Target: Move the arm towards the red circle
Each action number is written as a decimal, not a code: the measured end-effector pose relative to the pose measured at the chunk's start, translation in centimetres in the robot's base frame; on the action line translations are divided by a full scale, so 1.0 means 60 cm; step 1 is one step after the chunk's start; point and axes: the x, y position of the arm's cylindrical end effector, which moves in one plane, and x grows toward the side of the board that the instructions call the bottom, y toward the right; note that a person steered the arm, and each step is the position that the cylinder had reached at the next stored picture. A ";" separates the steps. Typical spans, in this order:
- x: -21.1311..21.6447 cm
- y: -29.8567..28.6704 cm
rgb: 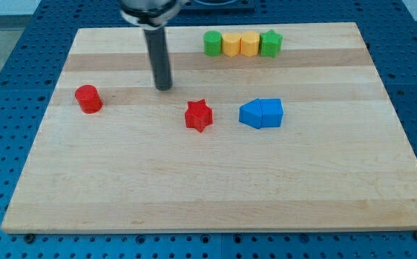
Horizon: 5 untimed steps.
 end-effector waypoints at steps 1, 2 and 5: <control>-0.018 -0.086; -0.025 -0.183; 0.034 -0.251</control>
